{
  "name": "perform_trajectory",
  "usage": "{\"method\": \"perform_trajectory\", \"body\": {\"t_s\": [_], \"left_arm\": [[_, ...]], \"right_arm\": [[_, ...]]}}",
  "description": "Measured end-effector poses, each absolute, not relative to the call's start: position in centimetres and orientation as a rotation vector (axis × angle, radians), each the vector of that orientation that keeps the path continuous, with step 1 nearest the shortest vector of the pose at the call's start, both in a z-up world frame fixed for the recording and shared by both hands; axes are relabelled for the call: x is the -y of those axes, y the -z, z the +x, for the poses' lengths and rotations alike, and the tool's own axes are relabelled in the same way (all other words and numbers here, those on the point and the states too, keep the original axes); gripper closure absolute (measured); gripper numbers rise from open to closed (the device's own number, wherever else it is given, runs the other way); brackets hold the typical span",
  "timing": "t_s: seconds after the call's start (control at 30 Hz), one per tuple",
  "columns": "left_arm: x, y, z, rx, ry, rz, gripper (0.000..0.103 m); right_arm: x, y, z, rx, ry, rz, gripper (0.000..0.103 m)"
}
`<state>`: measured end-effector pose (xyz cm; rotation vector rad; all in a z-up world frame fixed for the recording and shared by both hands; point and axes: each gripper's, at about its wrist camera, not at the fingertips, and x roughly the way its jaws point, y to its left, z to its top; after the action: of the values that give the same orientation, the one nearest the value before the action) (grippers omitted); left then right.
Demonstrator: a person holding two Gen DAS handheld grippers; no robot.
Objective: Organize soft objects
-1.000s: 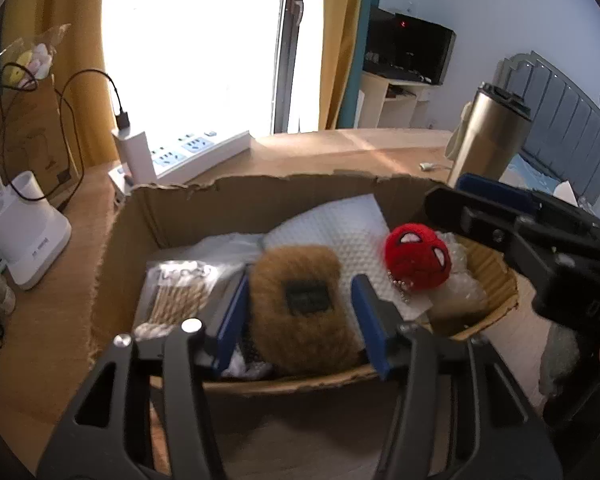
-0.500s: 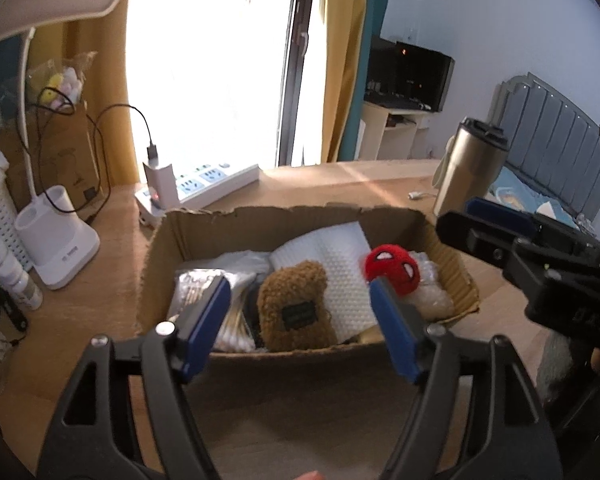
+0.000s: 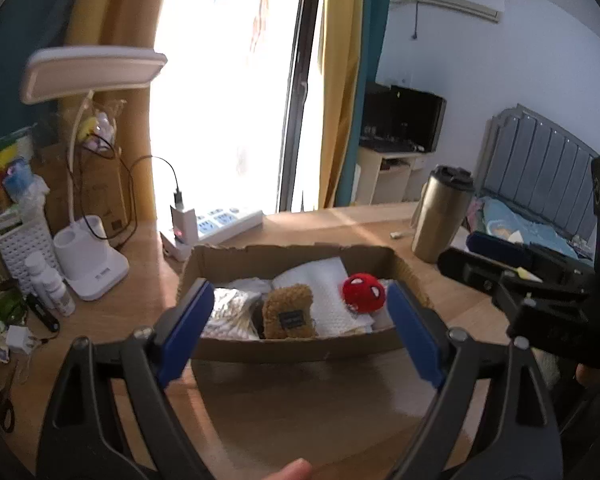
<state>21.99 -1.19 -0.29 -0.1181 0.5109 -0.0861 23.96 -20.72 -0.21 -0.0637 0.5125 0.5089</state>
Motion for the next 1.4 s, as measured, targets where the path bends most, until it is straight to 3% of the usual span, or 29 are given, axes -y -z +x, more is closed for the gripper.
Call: {"method": "perform_trajectory", "body": {"t_s": [0.07, 0.47, 1.4], "left_arm": [[1.0, -0.3, 21.0, -0.488, 0.079, -0.121, 0.005], [0.8, -2.7, 14.3, -0.381, 0.030, -0.115, 0.001], [3.9, -2.2, 2.3, -0.181, -0.065, -0.105, 0.001]], "right_arm": [[21.0, -0.2, 23.1, -0.502, -0.505, -0.067, 0.040], [21.5, -1.8, 17.3, -0.430, -0.472, -0.092, 0.032], [24.1, -0.4, 5.8, -0.272, -0.341, -0.168, 0.028]]}}
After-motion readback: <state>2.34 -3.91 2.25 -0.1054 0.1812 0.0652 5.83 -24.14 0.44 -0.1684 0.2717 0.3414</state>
